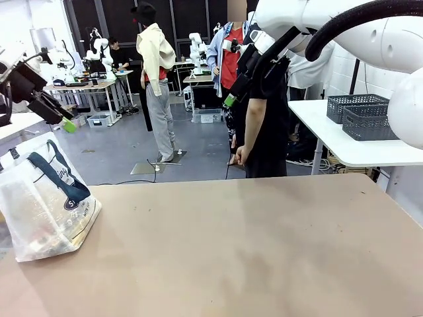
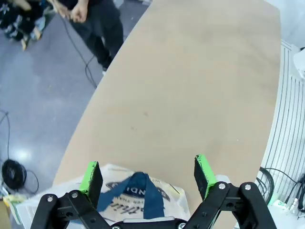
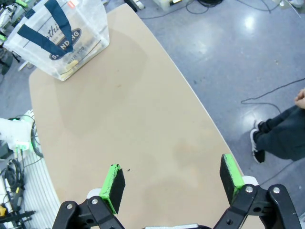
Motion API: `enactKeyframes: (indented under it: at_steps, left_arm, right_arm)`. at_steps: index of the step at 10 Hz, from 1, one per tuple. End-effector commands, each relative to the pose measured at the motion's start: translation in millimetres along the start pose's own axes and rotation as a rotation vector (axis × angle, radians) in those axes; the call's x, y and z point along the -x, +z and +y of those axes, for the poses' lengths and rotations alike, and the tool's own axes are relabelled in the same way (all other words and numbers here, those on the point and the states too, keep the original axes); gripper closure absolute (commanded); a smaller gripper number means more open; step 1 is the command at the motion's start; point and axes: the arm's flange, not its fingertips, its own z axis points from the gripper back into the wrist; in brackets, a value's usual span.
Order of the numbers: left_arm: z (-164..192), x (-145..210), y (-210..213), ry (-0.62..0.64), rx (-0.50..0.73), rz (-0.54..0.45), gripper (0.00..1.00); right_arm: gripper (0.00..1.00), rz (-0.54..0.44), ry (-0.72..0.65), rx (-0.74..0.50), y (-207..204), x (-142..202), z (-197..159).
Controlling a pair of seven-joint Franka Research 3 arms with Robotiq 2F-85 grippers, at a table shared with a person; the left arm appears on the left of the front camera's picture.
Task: Transfer purchased items from the store into the shopping bag.
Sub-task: Move the Reusable shopping bag to the right side of the table.
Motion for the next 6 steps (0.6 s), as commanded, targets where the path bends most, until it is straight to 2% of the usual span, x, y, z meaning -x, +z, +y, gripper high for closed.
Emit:
enactKeyframes:
  at_steps: [1, 6]
  left_arm:
    - [17.6, 2.7, -1.5, -0.016, 0.046, -0.046, 0.00]
    - [15.6, 3.4, -7.0, -0.006, 0.021, -0.042, 0.00]
  right_arm:
    - [0.00, 0.013, 0.004, -0.003, 1.9, -8.0, -4.2]
    - [0.00, 0.013, 0.004, -0.003, 1.9, -8.0, -4.2]
